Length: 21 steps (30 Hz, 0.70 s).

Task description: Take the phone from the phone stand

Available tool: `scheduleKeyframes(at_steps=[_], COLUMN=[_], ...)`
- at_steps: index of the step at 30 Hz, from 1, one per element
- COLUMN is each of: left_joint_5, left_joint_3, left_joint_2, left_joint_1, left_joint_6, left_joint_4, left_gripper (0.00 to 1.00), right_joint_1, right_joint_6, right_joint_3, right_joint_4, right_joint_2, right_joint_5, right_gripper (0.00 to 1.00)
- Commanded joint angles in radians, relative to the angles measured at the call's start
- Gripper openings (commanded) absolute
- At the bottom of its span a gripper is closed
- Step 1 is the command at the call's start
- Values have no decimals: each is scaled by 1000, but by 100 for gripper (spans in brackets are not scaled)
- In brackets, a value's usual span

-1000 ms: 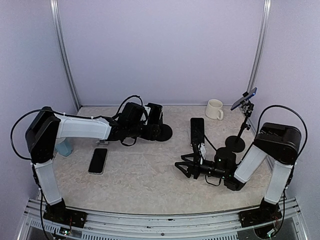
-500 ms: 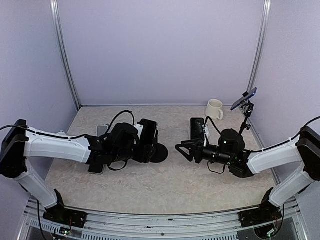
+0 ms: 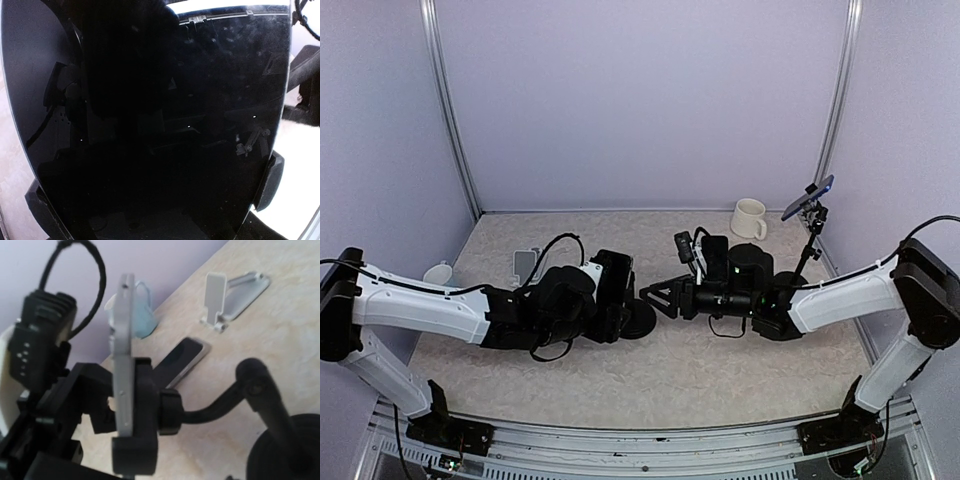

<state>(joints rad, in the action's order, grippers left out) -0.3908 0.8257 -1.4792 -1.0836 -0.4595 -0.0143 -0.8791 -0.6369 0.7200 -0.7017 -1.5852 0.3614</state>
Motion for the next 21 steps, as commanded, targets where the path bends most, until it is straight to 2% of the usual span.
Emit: scheduleKeyframes(at_steps=[1, 11, 21], left_joint_5=[-45, -36, -27], left_joint_3=[-4, -39, -38], left_joint_2=[56, 71, 62], left_joint_1=[-9, -17, -19], left_joint_6=[-5, 22, 41], left_joint_4=[-106, -141, -143], left_gripper=[41, 39, 39], right_joint_1=[-12, -13, -15], right_joint_6=[-61, -178, -172], right_joint_3=[35, 49, 125], right_joint_4=[-45, -204, -178], right_joint_2=[-57, -160, -208], right_joint_5=[68, 168, 183], right_gripper=[56, 57, 56])
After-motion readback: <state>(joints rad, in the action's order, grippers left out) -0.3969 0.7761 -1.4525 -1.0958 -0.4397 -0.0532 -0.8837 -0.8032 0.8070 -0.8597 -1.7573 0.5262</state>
